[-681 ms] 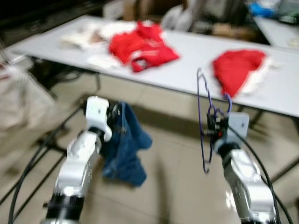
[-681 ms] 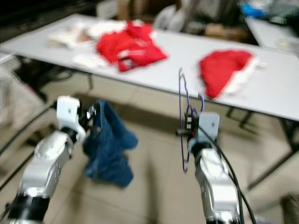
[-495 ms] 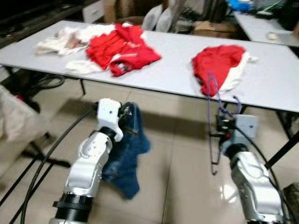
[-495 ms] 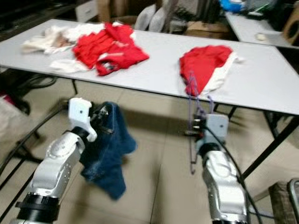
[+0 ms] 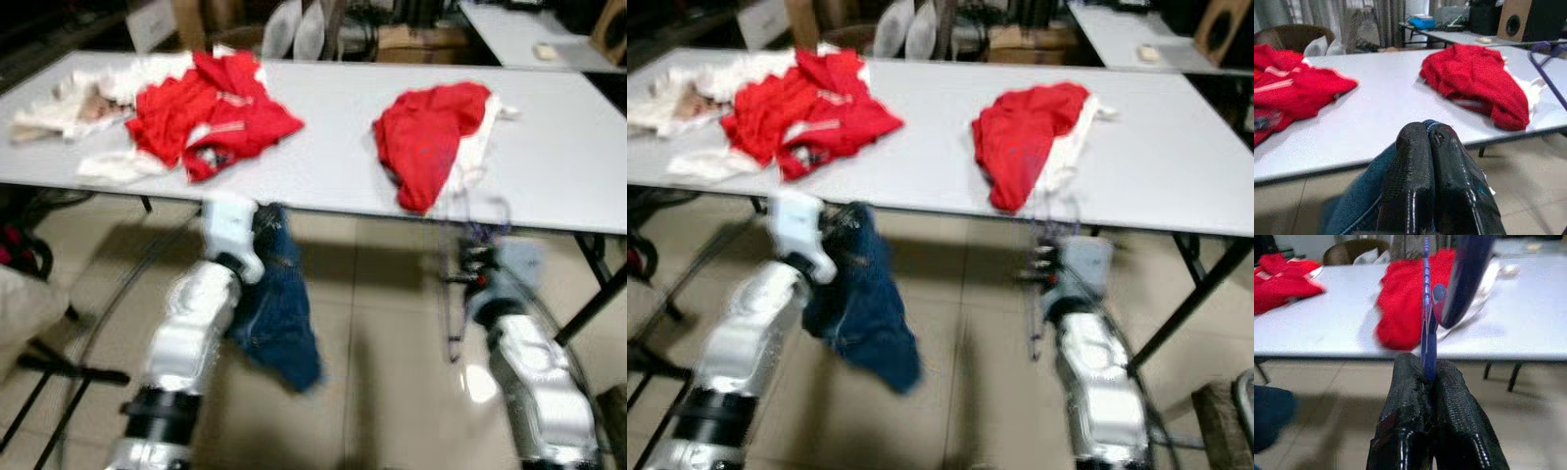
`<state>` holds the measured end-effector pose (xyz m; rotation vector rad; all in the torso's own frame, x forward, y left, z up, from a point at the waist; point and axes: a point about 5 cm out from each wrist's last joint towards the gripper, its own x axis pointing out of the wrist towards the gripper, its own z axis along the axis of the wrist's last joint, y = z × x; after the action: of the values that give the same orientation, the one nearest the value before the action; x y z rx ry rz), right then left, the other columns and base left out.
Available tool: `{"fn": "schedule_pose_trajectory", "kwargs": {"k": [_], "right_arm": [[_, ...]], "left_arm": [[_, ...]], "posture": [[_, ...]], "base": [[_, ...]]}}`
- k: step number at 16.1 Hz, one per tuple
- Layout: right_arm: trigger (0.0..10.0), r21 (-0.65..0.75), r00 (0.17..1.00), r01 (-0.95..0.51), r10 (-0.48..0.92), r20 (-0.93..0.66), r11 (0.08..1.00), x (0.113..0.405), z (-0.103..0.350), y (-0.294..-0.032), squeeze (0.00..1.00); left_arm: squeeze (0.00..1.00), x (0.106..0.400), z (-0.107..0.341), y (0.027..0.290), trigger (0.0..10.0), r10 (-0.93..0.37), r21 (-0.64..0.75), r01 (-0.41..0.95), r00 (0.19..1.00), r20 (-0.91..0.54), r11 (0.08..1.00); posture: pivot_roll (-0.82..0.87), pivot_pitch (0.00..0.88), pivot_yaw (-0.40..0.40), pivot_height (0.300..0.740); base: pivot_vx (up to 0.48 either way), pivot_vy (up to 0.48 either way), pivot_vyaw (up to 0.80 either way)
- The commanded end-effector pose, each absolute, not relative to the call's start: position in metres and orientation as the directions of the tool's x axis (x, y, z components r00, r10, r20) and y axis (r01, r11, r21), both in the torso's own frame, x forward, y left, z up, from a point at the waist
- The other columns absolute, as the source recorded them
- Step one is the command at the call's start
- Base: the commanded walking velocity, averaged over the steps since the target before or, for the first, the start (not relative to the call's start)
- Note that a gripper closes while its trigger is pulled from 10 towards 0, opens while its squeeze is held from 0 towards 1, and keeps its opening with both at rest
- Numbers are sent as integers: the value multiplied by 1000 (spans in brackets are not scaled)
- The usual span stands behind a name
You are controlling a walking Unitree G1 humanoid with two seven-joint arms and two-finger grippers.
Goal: Hang hanger
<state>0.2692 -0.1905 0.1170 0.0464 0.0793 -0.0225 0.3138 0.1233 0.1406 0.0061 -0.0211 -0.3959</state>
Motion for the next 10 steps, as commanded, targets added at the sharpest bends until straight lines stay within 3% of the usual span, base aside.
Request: {"fn": "schedule_pose_trajectory", "kwargs": {"k": [1, 2, 10], "right_arm": [[10000, 58, 999, -3, 5, -43, 998, 273, 124, -183, 0], [10000, 57, 999, -7, 9, -39, 998, 274, 125, -183, 0], [10000, 70, 999, 3, -5, 35, 998, 268, 135, -185, 0]], "left_arm": [[0, 317, 153, 133, 10000, -363, 32, 362, 929, 64, 932], [0, 317, 154, 133, 10000, -362, 28, 361, 930, 70, 932], [0, 315, 157, 121, 10000, -469, 8, 471, 878, 95, 882]], "posture": [[-88, 12, 14, 740], [-92, 15, 11, 740], [-108, 4, 36, 740]], "base": [[431, 0, 0], [428, 0, 0], [428, 0, -800]]}}
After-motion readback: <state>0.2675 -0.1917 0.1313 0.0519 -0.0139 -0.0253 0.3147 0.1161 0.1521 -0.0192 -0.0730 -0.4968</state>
